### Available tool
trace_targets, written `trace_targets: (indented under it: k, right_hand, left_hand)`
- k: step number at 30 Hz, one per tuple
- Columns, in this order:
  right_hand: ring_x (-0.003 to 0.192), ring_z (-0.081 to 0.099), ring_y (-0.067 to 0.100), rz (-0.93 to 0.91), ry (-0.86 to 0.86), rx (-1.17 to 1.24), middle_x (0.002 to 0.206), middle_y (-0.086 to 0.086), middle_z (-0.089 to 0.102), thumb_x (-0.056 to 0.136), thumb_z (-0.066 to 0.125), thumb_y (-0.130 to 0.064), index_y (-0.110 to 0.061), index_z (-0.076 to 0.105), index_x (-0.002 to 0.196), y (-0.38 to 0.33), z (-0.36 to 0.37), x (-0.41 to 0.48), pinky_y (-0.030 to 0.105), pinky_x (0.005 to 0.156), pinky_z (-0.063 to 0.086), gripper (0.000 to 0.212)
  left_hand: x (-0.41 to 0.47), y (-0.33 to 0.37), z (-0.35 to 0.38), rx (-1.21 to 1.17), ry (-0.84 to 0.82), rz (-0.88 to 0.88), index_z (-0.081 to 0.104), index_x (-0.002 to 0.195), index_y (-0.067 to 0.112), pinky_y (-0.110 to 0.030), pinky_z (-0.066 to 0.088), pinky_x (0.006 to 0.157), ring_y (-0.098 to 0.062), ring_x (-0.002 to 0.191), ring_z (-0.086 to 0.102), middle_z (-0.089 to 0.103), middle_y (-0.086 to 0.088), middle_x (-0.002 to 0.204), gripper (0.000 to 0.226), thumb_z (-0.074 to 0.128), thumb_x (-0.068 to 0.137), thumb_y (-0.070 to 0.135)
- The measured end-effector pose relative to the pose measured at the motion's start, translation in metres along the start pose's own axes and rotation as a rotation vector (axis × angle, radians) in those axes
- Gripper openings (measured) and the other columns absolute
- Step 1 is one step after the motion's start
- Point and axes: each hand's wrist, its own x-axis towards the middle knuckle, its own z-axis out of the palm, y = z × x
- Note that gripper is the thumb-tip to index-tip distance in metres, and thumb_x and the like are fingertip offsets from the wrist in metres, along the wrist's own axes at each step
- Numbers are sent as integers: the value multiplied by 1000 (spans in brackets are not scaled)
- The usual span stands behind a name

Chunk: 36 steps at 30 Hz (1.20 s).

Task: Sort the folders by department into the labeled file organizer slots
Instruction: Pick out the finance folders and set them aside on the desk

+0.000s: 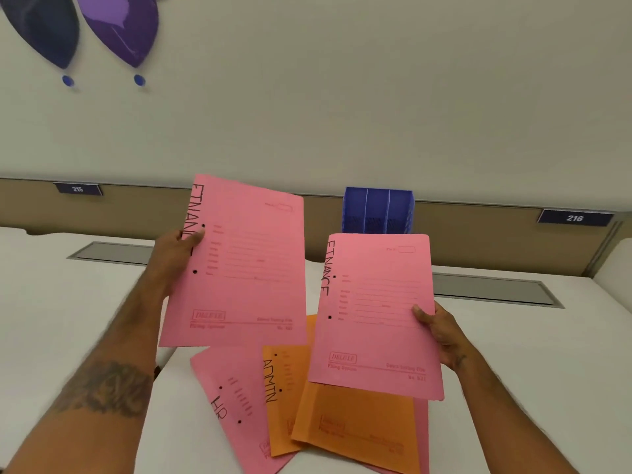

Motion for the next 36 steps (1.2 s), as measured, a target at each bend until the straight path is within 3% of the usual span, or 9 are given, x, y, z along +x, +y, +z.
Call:
trace_targets:
  k: [3, 6, 10, 14, 19, 26, 32, 34, 36]
  right_hand:
    - [101, 67, 41, -2, 8, -11, 117, 17, 69, 89, 67, -23, -18, 57, 127, 0, 2, -3, 62, 84, 53, 39]
    - [104, 66, 41, -3, 12, 3, 118, 17, 68, 91, 66, -21, -16, 57, 127, -1, 8, -4, 62, 88, 51, 38]
    - [107, 65, 39, -5, 3, 9, 120, 16, 67, 95, 61, -22, -15, 56, 129, -2, 17, -4, 62, 91, 50, 36]
    - [110, 63, 42, 4, -56, 59, 123, 18, 65, 96, 59, -27, -17, 55, 130, -1, 21, -7, 65, 93, 47, 36]
    - [110, 62, 44, 18, -98, 93, 124, 19, 65, 99, 53, -30, -18, 54, 131, -1, 21, -13, 65, 91, 48, 35]
    - [106, 66, 40, 23, -38, 76, 119, 16, 68, 103, 41, -35, -20, 57, 130, -8, 16, -21, 63, 92, 49, 35]
    - [107, 66, 39, 55, -58, 31, 117, 16, 69, 96, 34, -61, -23, 68, 120, -10, 20, -27, 60, 91, 51, 57]
    - [108, 66, 37, 48, -68, 23, 117, 14, 70, 94, 36, -63, -23, 67, 122, -11, 21, -26, 57, 91, 52, 57]
    - [108, 66, 37, 24, -61, 30, 119, 13, 69, 96, 48, -51, -19, 60, 128, -12, 21, -25, 58, 92, 51, 47]
  left_hand:
    - [-3, 0, 19, -51, -100, -43, 72, 94, 13, -37, 60, 62, -20, 66, 71, 76, -10, 92, 24, 61, 97, 34]
    - [-15, -11, 53, -107, -175, -105, 71, 99, 12, -52, 59, 79, -29, 79, 71, 76, -13, 97, 27, 62, 95, 37]
    - [-39, -30, 96, -178, -250, -184, 72, 99, 14, -50, 62, 74, -31, 81, 75, 77, -12, 96, 25, 61, 96, 36]
    - [-55, -44, 125, -219, -301, -223, 73, 104, 13, -58, 58, 83, -37, 91, 74, 77, -13, 97, 27, 60, 96, 35]
    - [-69, -53, 151, -240, -371, -239, 72, 106, 15, -55, 60, 80, -33, 87, 75, 78, -11, 96, 26, 60, 96, 36]
    - [-83, -62, 172, -346, -477, -262, 60, 123, 20, -60, 56, 88, -37, 101, 71, 74, -12, 111, 28, 48, 103, 36]
    - [-92, -54, 184, -246, -471, -119, 60, 126, 34, -52, 60, 82, -28, 94, 74, 75, -4, 110, 27, 44, 105, 35]
    - [-94, -51, 188, -235, -473, -72, 55, 133, 38, -50, 61, 82, -24, 97, 74, 74, 0, 113, 30, 42, 106, 34]
    - [-95, -50, 191, -210, -477, -43, 51, 137, 40, -49, 60, 84, -23, 99, 73, 73, 2, 116, 33, 40, 106, 34]
